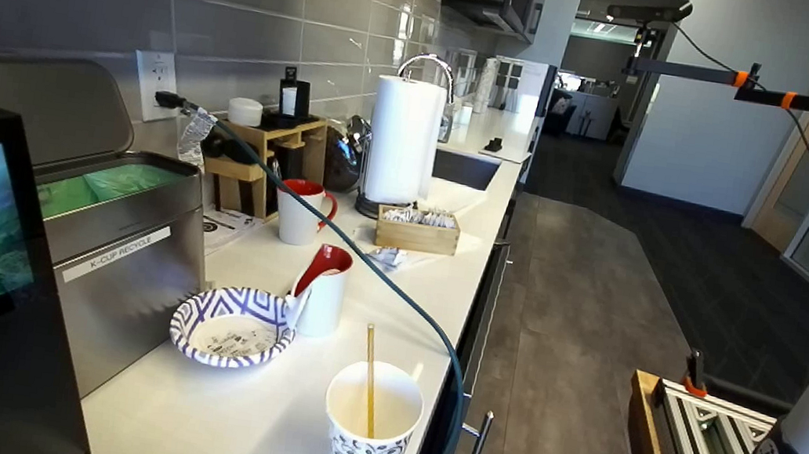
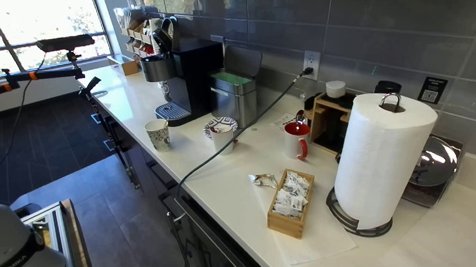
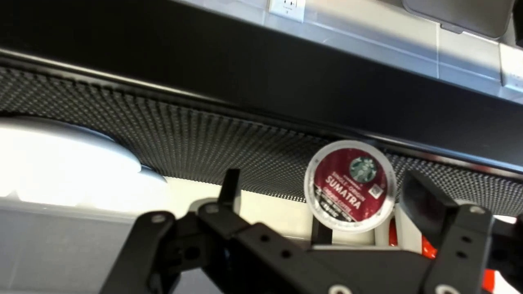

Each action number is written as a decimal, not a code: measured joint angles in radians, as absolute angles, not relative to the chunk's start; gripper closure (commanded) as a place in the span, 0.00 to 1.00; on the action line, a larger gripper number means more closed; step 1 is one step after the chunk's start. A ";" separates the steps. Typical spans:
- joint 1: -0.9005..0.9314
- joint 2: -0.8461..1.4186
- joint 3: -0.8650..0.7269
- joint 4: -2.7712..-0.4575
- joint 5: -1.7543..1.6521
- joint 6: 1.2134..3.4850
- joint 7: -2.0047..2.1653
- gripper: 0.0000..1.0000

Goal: Place one coffee pod on the counter.

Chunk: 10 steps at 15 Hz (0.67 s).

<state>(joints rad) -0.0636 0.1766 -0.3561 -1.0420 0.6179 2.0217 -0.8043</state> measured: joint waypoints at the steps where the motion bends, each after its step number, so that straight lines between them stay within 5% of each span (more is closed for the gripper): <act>1: -0.066 0.185 -0.356 -1.032 0.619 2.022 -0.790 0.00; 4: -0.070 0.206 -0.356 -1.008 0.629 2.008 -0.758 0.06; 5: -0.070 0.211 -0.356 -1.001 0.633 1.998 -0.751 0.26; 7: -0.070 0.218 -0.354 -0.992 0.642 1.986 -0.742 0.31; 10: -0.070 0.225 -0.354 -0.981 0.657 1.973 -0.733 0.54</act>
<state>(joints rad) -0.0701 0.2249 -0.3543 -0.9814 0.6568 1.9725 -0.7329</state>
